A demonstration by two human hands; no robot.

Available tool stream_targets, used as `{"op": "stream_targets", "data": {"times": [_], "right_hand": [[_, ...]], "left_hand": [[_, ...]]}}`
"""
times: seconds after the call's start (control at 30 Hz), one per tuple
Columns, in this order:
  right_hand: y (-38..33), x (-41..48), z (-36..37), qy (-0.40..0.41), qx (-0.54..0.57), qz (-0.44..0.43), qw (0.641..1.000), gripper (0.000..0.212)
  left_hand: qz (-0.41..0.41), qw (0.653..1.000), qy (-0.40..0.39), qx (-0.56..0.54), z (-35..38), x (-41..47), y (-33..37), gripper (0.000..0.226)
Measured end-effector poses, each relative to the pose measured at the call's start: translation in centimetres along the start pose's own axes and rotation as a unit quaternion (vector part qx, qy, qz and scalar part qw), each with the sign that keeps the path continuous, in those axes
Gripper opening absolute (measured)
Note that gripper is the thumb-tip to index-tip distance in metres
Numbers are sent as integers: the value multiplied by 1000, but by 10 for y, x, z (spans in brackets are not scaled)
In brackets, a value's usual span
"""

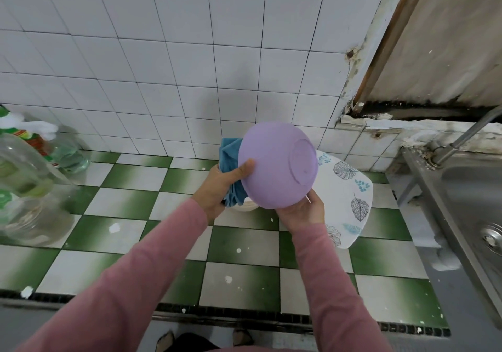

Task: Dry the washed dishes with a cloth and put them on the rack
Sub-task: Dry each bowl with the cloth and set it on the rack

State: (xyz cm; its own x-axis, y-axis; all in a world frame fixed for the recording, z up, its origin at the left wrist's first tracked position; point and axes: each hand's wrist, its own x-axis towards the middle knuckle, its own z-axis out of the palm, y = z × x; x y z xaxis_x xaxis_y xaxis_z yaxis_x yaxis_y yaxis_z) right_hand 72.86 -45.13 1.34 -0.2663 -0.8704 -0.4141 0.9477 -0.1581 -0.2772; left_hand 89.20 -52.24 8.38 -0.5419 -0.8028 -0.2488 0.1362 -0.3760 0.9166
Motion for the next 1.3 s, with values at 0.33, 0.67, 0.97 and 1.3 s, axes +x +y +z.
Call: {"op": "stream_targets", "data": {"times": [0.33, 0.67, 0.97, 1.3], "right_hand": [[-29, -11, 24, -61, -12, -82, 995, 22], [6, -24, 75, 40, -339, -236, 910, 21], [8, -34, 84, 21, -452, -280, 846, 35], [5, -34, 84, 41, -433, -272, 858, 30]], "left_hand": [[-64, 976, 207, 11, -23, 13, -29, 52], [254, 933, 41, 253, 47, 7, -13, 32], [167, 967, 25, 189, 39, 58, 18, 62], [339, 839, 31, 425, 34, 47, 5, 41]]}}
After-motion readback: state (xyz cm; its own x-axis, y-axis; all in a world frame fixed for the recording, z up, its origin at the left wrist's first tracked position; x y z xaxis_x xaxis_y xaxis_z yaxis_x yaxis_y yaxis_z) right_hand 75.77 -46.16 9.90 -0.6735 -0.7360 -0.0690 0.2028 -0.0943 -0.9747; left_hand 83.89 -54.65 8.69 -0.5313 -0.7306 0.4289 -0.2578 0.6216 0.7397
